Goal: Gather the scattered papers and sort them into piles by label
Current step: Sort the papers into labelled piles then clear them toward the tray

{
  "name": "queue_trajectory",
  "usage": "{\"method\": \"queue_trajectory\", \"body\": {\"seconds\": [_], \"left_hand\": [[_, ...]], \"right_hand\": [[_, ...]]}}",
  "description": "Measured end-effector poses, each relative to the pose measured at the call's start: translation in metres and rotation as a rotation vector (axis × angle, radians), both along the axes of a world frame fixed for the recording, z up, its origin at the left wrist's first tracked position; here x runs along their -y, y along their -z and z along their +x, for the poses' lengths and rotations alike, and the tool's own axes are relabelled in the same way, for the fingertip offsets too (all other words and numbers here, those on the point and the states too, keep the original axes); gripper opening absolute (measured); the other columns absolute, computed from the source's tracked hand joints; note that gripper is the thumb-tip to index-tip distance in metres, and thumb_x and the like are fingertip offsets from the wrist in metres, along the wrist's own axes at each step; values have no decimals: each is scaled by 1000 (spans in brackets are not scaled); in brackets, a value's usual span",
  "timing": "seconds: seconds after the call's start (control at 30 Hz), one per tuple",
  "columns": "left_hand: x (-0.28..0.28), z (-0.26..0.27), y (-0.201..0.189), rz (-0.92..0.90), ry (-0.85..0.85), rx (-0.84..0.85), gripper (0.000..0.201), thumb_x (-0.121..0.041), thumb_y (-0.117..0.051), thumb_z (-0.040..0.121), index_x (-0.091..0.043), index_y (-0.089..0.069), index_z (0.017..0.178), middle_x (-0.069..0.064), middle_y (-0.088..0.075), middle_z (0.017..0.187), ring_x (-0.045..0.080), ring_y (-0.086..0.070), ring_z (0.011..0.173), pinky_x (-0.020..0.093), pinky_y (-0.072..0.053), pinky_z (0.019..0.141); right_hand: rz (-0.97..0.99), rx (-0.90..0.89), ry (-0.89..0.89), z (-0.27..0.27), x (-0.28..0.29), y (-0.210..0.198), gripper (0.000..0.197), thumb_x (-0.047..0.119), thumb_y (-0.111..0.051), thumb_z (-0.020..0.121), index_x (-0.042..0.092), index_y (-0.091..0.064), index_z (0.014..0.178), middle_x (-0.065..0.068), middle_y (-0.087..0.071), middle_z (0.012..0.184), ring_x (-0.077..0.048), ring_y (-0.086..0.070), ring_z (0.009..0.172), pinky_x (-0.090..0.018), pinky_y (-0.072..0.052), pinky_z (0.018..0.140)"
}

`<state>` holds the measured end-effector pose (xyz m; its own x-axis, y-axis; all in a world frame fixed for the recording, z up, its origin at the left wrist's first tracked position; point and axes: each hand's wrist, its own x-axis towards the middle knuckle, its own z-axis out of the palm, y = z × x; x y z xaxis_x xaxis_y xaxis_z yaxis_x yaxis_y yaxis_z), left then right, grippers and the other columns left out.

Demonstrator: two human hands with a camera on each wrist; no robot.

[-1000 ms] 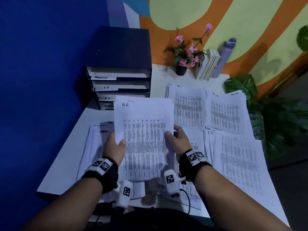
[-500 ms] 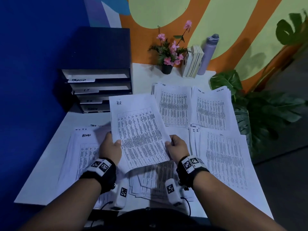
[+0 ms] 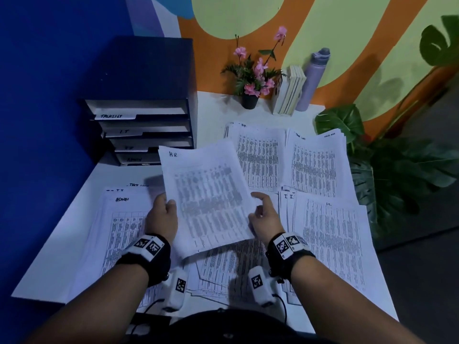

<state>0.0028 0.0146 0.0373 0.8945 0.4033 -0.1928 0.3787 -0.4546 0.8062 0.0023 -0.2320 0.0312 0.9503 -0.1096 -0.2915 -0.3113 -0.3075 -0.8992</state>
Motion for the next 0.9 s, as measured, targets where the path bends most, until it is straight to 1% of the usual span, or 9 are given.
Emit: {"method": "queue_trajectory", "body": {"seconds": [0.07,0.2,0.4,0.43,0.5,0.57,0.63,0.8,0.9], "left_hand": [[-1,1,5,-89,-3,9,35,-22,-42,100,-21,-44,135,0,-59,120,26,-59,86,33,-48,75],[-12,0,15,6,0,-21,45,-10,-46,96,-16,-40,141,4,-47,140,24,-53,117,36,-43,97],[-40,-19,33,211,67,-171,56,-17,-52,95,-17,-32,148,7,-28,155,25,-31,141,43,-30,114],[-45,-23,37,264,103,-225,59,-22,-51,96,-18,-28,150,5,-21,158,24,-22,145,44,-24,116],[-56,-32,41,357,142,-349,65,-33,-48,97,-22,-17,153,1,-7,162,23,-6,148,47,-17,118],[-66,-40,44,433,137,-454,68,-40,-45,97,-26,-10,153,-1,2,162,23,2,149,49,-12,118],[-76,-48,45,487,121,-527,71,-47,-42,96,-27,-6,153,-1,8,162,24,6,149,52,-10,117],[-99,-64,55,489,132,-657,79,-67,-31,90,-29,-3,154,-2,15,161,27,11,148,56,-5,116],[-103,-70,57,502,216,-676,81,-70,-30,89,-30,-1,154,-1,17,160,28,11,148,56,-4,116]], "right_hand": [[25,20,146,8,8,-8,57,-11,-43,89,37,-46,119,3,-44,75,-21,-48,60,-35,-46,55],[34,96,362,38,37,-14,41,-11,-42,91,23,-56,107,2,-54,85,-17,-52,56,-35,-51,59],[-199,130,378,88,53,-17,33,-3,-37,96,16,-60,110,-10,-59,87,-7,-53,40,-11,-38,35],[-234,122,363,97,55,-17,33,0,-38,96,14,-60,116,-12,-61,96,-10,-55,45,-12,-41,38],[-334,90,303,112,56,-13,35,4,-42,96,10,-58,127,-17,-60,121,-21,-66,75,-21,-53,64],[-522,27,236,120,51,-11,40,5,-50,94,7,-54,134,-21,-45,140,-35,-55,116,-36,-45,98],[-586,8,212,118,40,-11,43,6,-54,92,9,-54,135,-18,-38,145,-39,-40,130,-43,-37,108],[-394,34,-89,85,-19,-6,31,9,-54,95,9,-62,126,-11,-60,130,-27,-63,104,-35,-52,94],[-233,-31,-264,51,-61,-3,26,21,-56,96,12,-66,118,1,-64,117,-22,-64,92,-36,-55,86]]}}
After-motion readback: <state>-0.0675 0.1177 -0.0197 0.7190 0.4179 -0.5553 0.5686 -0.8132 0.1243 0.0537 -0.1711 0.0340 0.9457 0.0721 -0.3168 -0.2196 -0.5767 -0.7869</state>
